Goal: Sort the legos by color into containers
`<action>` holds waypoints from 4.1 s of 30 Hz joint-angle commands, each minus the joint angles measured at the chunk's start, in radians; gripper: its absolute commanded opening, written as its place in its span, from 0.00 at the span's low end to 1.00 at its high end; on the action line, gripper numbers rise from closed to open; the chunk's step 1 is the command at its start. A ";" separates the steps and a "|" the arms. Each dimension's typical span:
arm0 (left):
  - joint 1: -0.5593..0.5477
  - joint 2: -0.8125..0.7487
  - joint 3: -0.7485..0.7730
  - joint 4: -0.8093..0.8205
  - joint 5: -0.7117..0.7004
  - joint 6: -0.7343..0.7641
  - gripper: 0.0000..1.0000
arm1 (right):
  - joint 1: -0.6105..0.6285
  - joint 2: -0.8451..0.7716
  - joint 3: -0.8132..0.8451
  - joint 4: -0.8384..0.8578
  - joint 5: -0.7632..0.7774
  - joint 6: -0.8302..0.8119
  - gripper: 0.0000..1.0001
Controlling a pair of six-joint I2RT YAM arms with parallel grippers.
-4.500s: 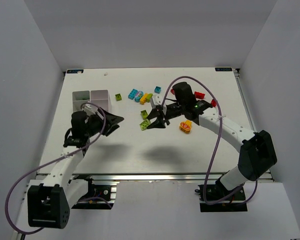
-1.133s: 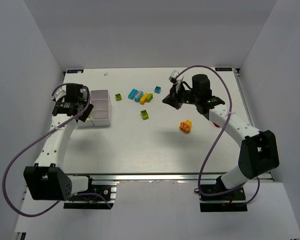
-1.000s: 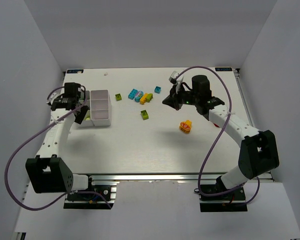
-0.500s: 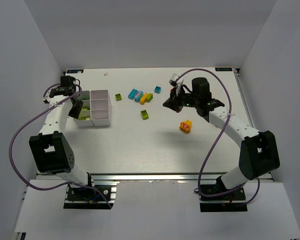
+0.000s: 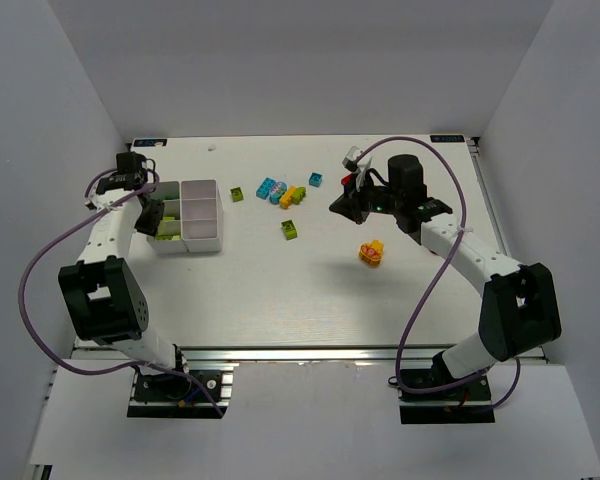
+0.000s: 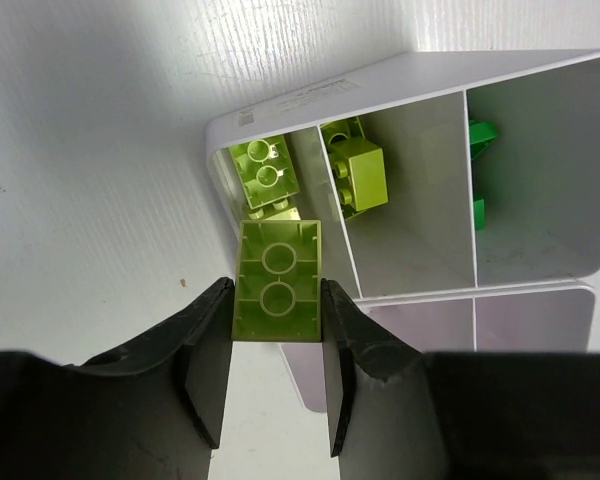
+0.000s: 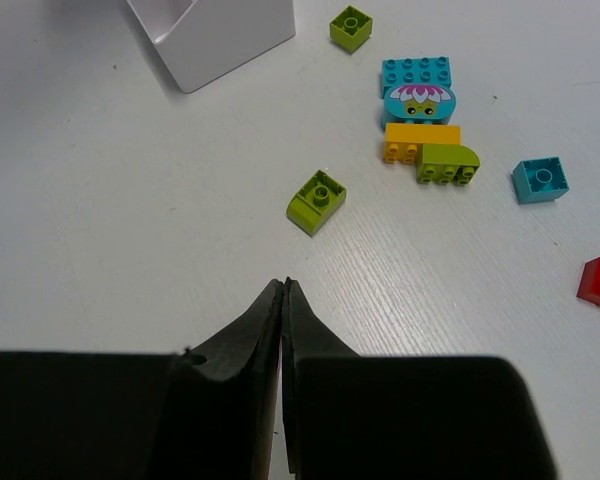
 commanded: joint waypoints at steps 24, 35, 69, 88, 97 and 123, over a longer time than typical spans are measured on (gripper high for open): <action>0.008 -0.100 -0.056 0.117 0.070 0.061 0.69 | -0.011 -0.044 0.022 -0.026 -0.043 -0.074 0.48; 0.008 -0.516 -0.482 0.639 0.409 0.299 0.98 | -0.023 -0.003 0.101 -0.263 0.074 -0.163 0.89; -0.530 -0.314 -0.371 0.713 0.413 0.517 0.94 | -0.138 0.201 0.315 -0.432 0.224 0.004 0.00; -0.741 0.413 0.306 0.232 -0.057 0.491 0.77 | -0.242 0.149 0.315 -0.478 -0.098 -0.157 0.89; -0.756 0.516 0.369 0.251 -0.045 0.486 0.77 | -0.248 0.164 0.316 -0.457 -0.124 -0.127 0.89; -0.758 0.415 0.295 0.286 -0.039 0.448 0.07 | -0.248 0.143 0.304 -0.475 -0.176 -0.145 0.83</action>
